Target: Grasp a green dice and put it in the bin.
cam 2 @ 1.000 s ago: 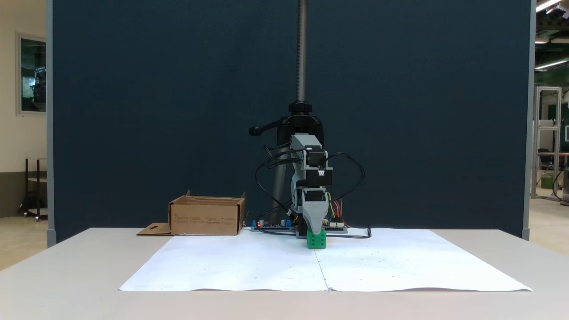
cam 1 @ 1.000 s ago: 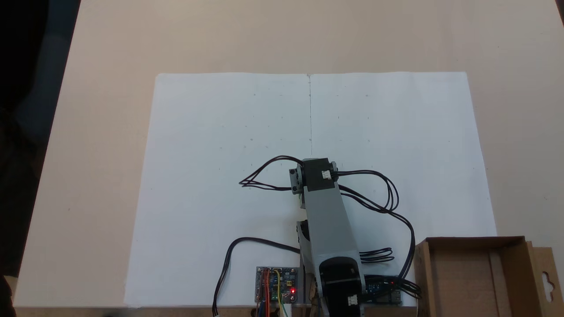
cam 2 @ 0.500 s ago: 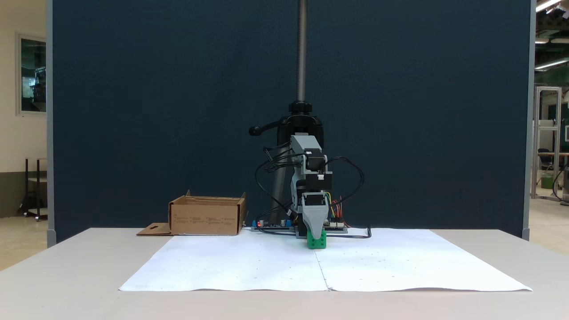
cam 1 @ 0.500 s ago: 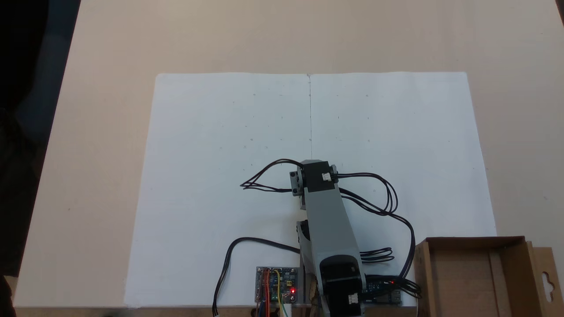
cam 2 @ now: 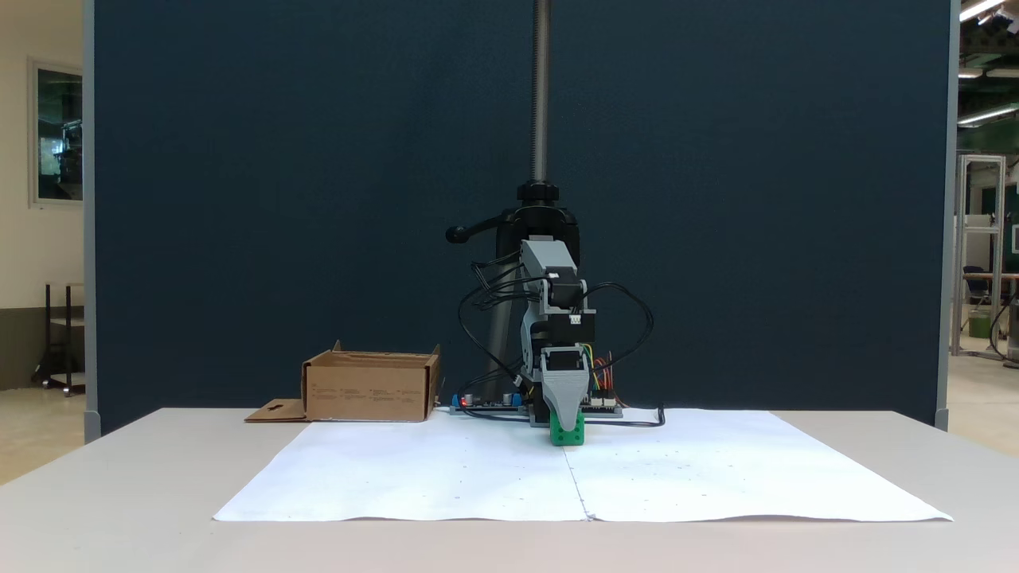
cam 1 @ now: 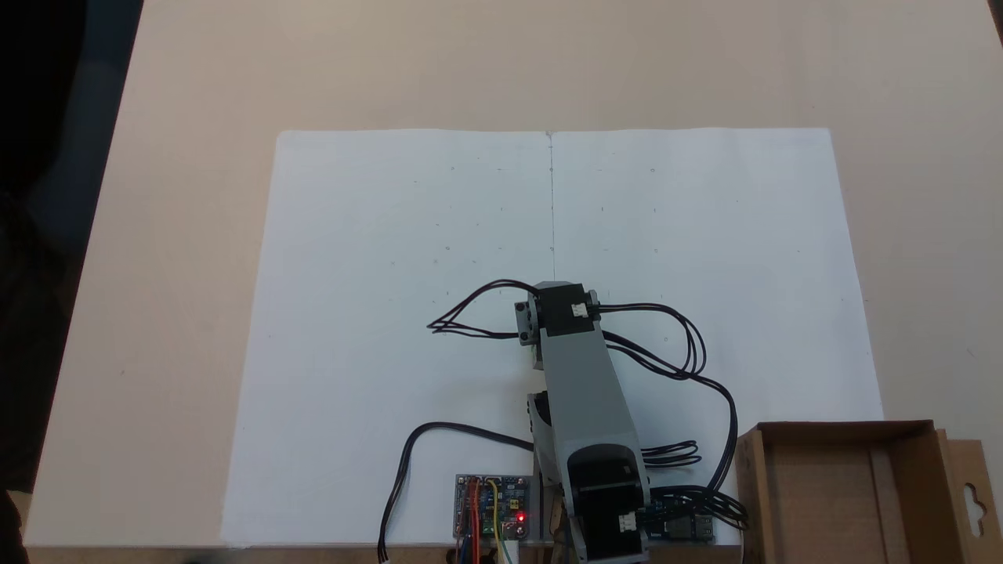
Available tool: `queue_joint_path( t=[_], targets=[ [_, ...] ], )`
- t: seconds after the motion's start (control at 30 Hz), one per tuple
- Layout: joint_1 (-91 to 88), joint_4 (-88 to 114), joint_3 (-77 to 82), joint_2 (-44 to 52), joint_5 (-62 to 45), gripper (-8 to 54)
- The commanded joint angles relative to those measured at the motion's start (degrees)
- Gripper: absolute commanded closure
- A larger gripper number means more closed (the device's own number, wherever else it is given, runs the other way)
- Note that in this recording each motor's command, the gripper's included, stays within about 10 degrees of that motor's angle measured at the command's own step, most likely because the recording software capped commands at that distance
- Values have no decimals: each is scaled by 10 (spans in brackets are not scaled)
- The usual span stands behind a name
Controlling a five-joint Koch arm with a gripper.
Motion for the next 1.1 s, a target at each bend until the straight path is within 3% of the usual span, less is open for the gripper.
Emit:
queue_joint_path(
  t=[0.0, 0.57, 1.07],
  targets=[
    [0, -26, -4, 3, 41, 33],
    [3, -35, -1, 2, 110, 32],
    [-4, -49, 3, -22, 110, 33]
  ],
)
